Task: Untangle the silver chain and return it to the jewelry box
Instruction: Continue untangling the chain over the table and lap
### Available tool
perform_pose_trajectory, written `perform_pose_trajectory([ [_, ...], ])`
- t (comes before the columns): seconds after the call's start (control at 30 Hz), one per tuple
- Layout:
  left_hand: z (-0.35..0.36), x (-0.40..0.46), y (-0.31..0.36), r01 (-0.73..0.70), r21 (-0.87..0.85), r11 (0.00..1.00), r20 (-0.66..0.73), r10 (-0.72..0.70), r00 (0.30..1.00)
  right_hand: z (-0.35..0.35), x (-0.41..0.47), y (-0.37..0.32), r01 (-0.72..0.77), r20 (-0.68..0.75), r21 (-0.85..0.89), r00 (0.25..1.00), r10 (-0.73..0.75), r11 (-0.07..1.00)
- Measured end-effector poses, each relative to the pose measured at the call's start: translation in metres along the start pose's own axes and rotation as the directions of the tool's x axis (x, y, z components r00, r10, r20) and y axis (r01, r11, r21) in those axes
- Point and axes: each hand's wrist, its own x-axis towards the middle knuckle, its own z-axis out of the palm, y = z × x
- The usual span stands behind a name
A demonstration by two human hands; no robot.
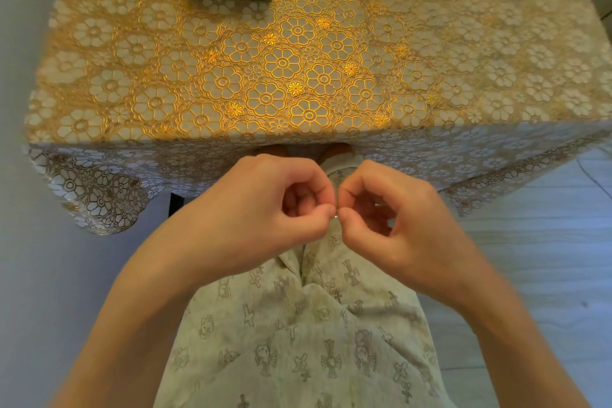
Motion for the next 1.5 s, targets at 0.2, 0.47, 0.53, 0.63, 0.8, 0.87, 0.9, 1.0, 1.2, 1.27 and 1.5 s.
perform_pose_trajectory([
  [0.2,-0.001,0.004,-0.004,0.046,-0.084,0.995,0.06,-0.041,0.997,0.001,0.001,0.001,0.0,0.006,-0.004,1.0,0.0,1.0],
  [0.47,0.0,0.002,-0.008,0.117,-0.389,0.914,0.14,-0.067,0.988,-0.001,0.002,-0.001,-0.029,0.052,0.101,0.998,0.024,0.994],
  [0.53,-0.002,0.002,-0.008,0.123,-0.409,0.904,0.146,-0.068,0.987,-0.002,0.001,-0.002,-0.033,0.067,0.12,0.997,0.025,0.992],
  [0.63,-0.003,0.002,-0.006,0.127,-0.411,0.903,0.164,-0.064,0.984,-0.003,0.0,-0.003,-0.042,0.08,0.156,0.996,0.029,0.987],
  [0.8,0.0,0.0,-0.004,0.12,-0.428,0.896,0.137,-0.067,0.988,-0.003,-0.001,-0.004,-0.065,0.08,0.226,0.996,0.048,0.972],
  [0.87,0.001,-0.001,-0.004,0.117,-0.439,0.891,0.118,-0.072,0.99,-0.002,-0.001,-0.004,-0.07,0.068,0.224,0.996,0.056,0.972],
  [0.9,0.002,-0.001,-0.004,0.113,-0.448,0.887,0.102,-0.074,0.992,-0.002,0.0,-0.004,-0.069,0.058,0.219,0.997,0.058,0.973],
  [1.0,0.005,-0.002,-0.003,0.088,-0.469,0.879,0.041,-0.078,0.996,0.0,0.001,-0.004,-0.059,0.024,0.214,0.998,0.055,0.975],
  [1.2,0.008,-0.003,-0.001,0.064,-0.487,0.871,-0.023,-0.086,0.996,0.002,0.0,-0.003,-0.071,-0.011,0.314,0.997,0.078,0.947],
  [1.27,0.009,-0.004,0.0,0.056,-0.506,0.861,-0.033,-0.084,0.996,0.003,0.0,-0.002,-0.072,-0.013,0.37,0.996,0.083,0.926],
  [1.5,0.01,-0.004,0.001,0.05,-0.516,0.855,-0.043,-0.084,0.996,0.0,0.002,-0.004,-0.066,-0.005,0.323,0.997,0.071,0.944],
])
